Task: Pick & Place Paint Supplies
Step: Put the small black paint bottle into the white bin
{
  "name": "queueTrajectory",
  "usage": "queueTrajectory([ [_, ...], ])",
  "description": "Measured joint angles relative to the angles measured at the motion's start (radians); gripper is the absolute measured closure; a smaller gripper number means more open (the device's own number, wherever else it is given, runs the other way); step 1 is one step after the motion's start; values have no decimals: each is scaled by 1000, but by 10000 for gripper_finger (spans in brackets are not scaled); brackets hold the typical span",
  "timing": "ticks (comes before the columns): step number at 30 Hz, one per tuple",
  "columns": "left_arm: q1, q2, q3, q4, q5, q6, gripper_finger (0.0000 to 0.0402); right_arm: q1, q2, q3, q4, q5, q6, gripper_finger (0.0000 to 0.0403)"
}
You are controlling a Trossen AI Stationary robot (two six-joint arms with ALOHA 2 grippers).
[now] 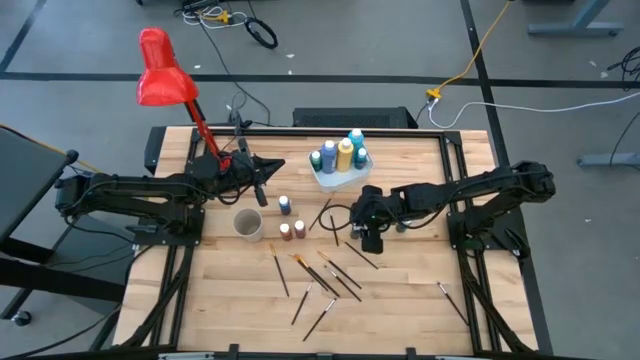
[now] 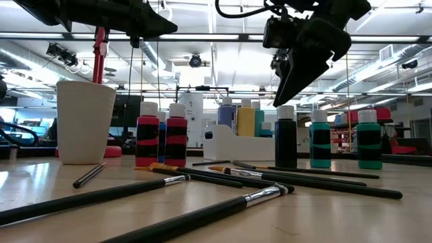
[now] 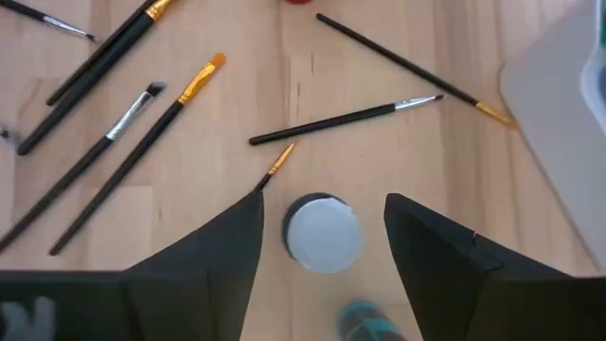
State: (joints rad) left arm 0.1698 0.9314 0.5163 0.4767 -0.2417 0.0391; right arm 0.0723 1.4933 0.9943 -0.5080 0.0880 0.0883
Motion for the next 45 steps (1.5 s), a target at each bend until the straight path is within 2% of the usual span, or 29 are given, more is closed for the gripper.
queueTrajectory([
  [7, 0, 0, 0, 0, 0, 1, 384, 0, 18, 0, -12, -24, 43, 161],
  [15, 0, 0, 1, -8, 0, 2, 384, 0, 44, 0, 2, 45, 43, 164],
  [19, 0, 0, 1, -9, 0, 2, 384, 0, 44, 0, -8, 43, 51, 192],
  [27, 0, 0, 1, -10, 0, 2, 384, 0, 43, 0, -15, -4, 79, 288],
  [31, 0, 0, 1, -8, 0, 2, 384, -2, 35, 12, -1, -4, 76, 289],
  [34, 0, 0, 1, -8, 0, 2, 384, -7, 16, 43, -8, 42, 39, 289],
  [39, 0, 0, 1, -8, 0, 2, 384, -37, -10, 124, -21, 195, -58, 279],
  [43, 0, 0, 1, -9, 0, 2, 384, -96, -14, 166, -27, 328, -111, 282],
  [45, 0, 0, 1, -9, 0, 2, 384, -145, -14, 170, -36, 338, -115, 284],
])
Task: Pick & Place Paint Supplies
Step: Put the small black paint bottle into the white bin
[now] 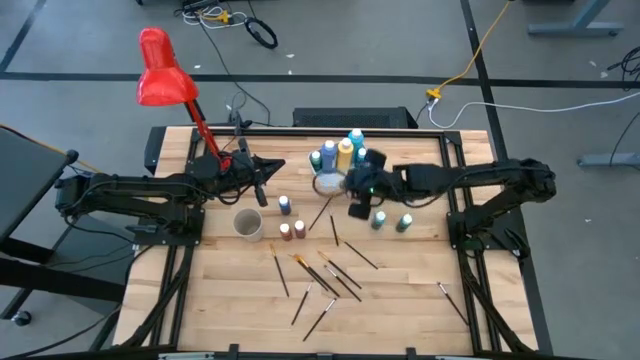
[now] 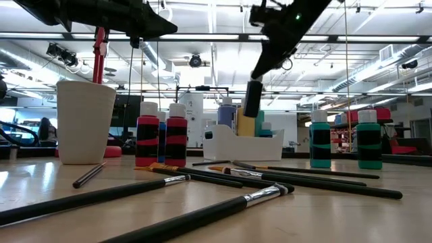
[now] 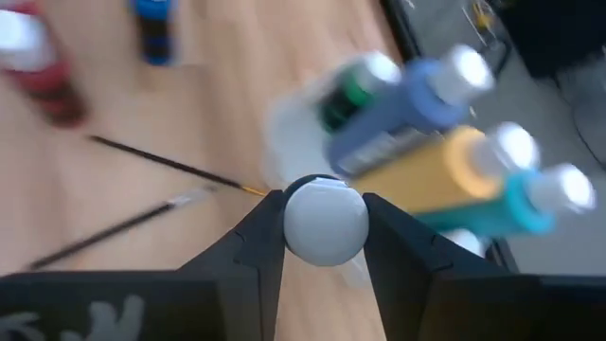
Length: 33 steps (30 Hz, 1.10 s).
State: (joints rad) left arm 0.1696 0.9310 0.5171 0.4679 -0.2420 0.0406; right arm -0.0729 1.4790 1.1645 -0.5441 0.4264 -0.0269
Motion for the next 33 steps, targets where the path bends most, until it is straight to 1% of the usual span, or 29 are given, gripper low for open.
queueTrajectory([
  [2, 0, 0, 0, -2, 0, 0, 384, -53, 0, -1, -29, -17, 1, 284],
  [7, 0, 0, 0, -3, 0, 0, 384, -188, 0, -40, -50, -106, 19, 283],
  [13, 0, 0, 0, -2, 0, 0, 384, -306, 1, -126, 22, -173, 19, 282],
  [21, 0, 0, 0, -2, 0, 0, 384, -387, 1, -192, 98, -200, 22, 281],
  [23, 0, 0, 0, -2, 0, 0, 384, -406, 3, -201, 102, -231, 22, 281],
  [28, 0, 0, 0, -2, 0, 0, 384, -435, 5, -255, 187, -289, 17, 281],
  [33, 0, 0, 0, -2, 0, 0, 384, -455, 5, -270, 204, -300, 15, 280],
])
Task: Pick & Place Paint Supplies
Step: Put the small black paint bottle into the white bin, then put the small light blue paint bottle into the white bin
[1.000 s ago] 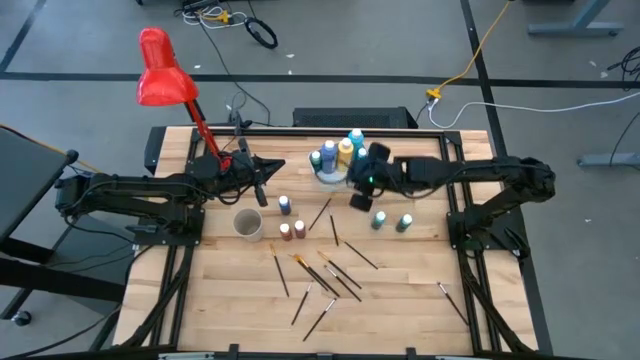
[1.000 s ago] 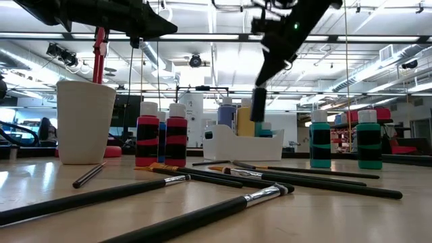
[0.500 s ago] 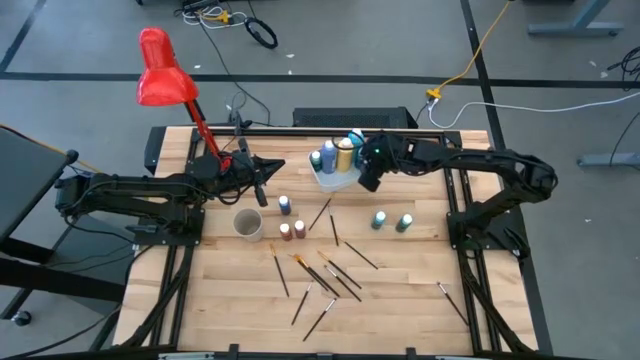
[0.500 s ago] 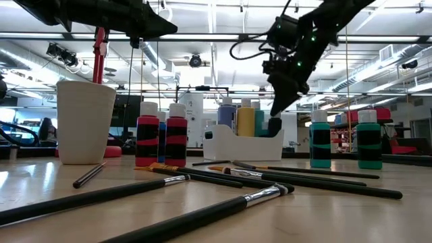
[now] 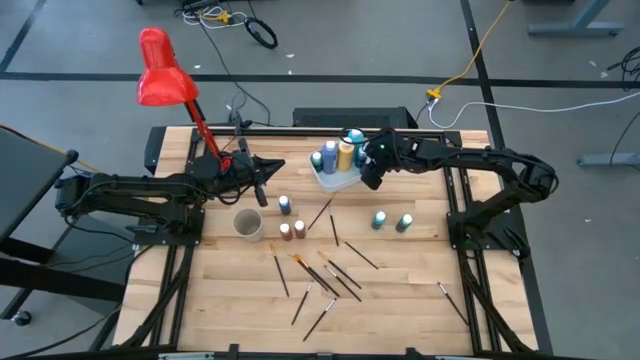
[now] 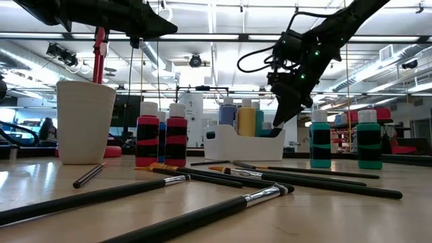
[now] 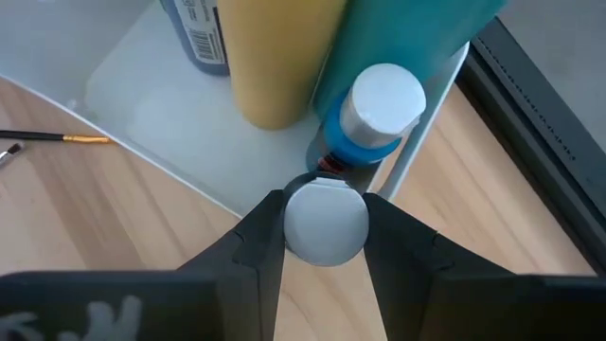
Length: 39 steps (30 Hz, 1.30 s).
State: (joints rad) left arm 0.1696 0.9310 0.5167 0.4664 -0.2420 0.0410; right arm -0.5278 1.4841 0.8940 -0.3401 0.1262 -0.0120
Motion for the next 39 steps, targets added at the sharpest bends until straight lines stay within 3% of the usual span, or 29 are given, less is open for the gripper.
queueTrajectory([
  [28, 0, 0, 0, 1, 0, 0, 384, 11, -4, 15, 44, -5, -57, 193],
  [39, 0, 0, 0, 0, 0, 0, 384, 136, -84, 107, -167, -13, -51, 202],
])
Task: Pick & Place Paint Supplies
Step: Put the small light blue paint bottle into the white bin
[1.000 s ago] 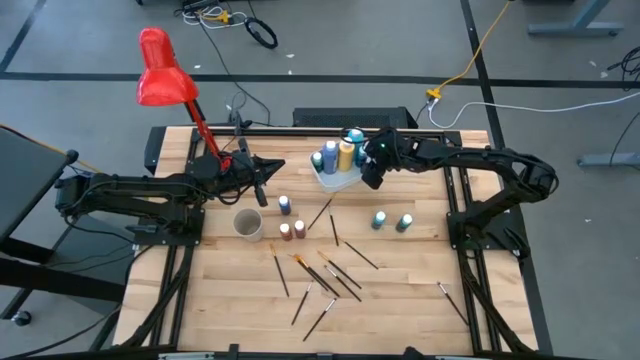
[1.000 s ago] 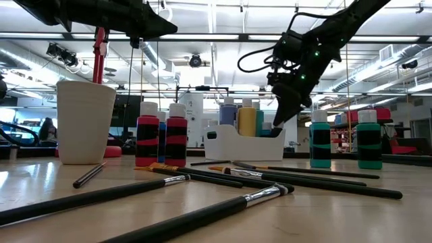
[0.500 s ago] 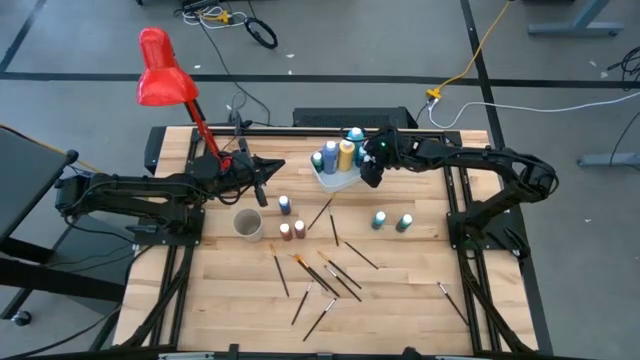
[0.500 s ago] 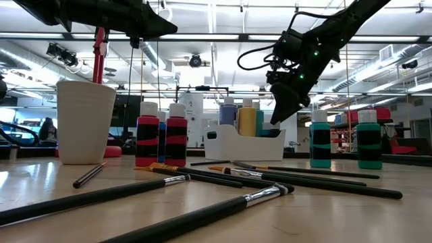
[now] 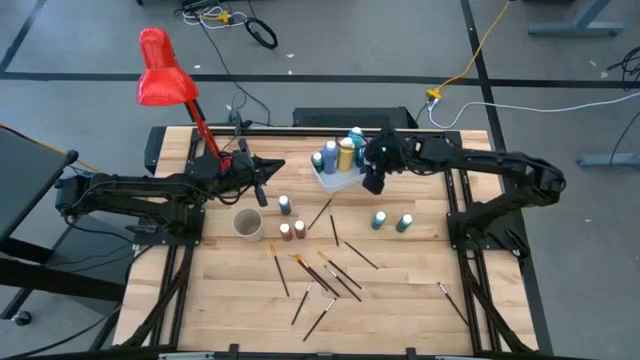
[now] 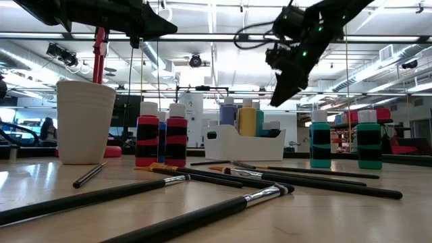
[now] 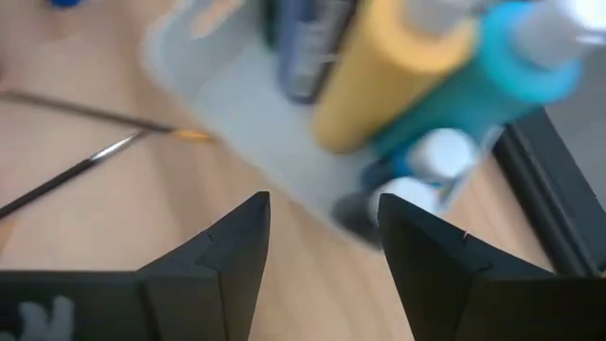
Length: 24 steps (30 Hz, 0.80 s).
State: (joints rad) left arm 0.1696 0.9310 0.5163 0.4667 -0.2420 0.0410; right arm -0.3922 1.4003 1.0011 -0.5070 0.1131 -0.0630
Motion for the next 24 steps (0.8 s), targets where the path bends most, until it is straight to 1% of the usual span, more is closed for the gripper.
queueTrajectory([
  [6, 0, 0, 0, 0, 0, 0, 384, 152, -42, 0, -109, -3, 38, 201],
  [14, 0, 0, 0, 0, 0, -1, 384, 333, -42, 0, -227, -4, 99, 201],
  [16, 0, 0, 0, 0, 0, -1, 384, 363, -42, 0, -239, -11, 129, 202],
  [20, 0, 0, 0, 0, 0, -6, 384, 402, -38, 0, -250, -59, 137, 202],
  [24, 0, 0, 0, 0, 0, -9, 384, 417, -38, -1, -263, -16, 193, 200],
])
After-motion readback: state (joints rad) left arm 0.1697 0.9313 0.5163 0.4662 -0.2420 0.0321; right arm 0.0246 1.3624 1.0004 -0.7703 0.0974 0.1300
